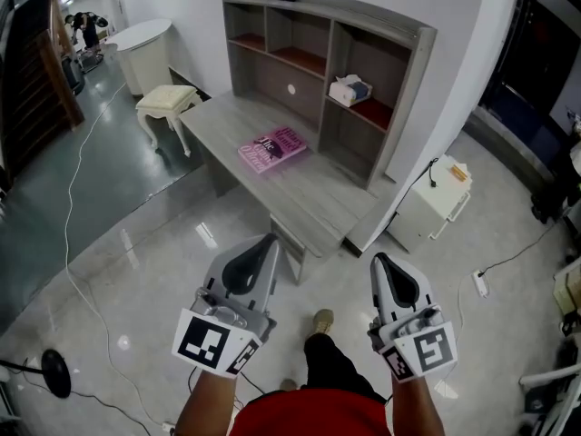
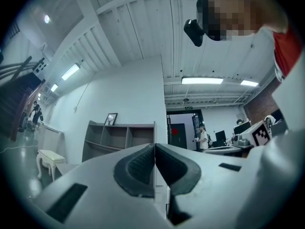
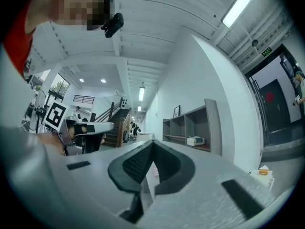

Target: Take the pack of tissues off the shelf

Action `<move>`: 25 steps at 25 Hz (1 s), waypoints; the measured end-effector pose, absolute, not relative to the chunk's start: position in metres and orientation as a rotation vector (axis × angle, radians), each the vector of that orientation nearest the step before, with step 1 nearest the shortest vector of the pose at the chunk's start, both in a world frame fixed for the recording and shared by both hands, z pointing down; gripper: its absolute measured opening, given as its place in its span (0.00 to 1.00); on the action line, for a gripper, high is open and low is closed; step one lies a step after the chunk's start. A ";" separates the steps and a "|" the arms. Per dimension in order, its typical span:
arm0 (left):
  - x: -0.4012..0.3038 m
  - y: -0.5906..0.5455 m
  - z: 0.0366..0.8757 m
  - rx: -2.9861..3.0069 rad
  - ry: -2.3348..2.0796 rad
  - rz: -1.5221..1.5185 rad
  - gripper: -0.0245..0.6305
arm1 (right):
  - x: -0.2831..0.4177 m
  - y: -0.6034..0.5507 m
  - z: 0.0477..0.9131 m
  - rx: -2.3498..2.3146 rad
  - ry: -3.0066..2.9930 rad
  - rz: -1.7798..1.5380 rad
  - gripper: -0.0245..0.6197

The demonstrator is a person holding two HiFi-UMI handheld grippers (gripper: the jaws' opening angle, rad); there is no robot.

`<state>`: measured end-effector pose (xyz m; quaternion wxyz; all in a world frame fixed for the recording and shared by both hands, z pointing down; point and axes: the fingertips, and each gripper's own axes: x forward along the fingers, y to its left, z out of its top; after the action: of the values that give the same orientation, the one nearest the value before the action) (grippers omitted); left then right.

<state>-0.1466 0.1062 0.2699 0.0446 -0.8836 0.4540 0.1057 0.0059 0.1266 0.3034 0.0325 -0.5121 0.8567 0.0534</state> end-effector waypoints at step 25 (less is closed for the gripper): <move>-0.049 -0.229 0.282 -2.722 1.397 0.209 0.05 | 0.094 -0.173 0.302 -1.602 2.620 0.201 0.05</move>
<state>-0.0489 -0.2289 0.2819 0.0375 -0.8869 0.4553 0.0682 0.0944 -0.1734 0.3022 0.0322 -0.5203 0.8508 0.0654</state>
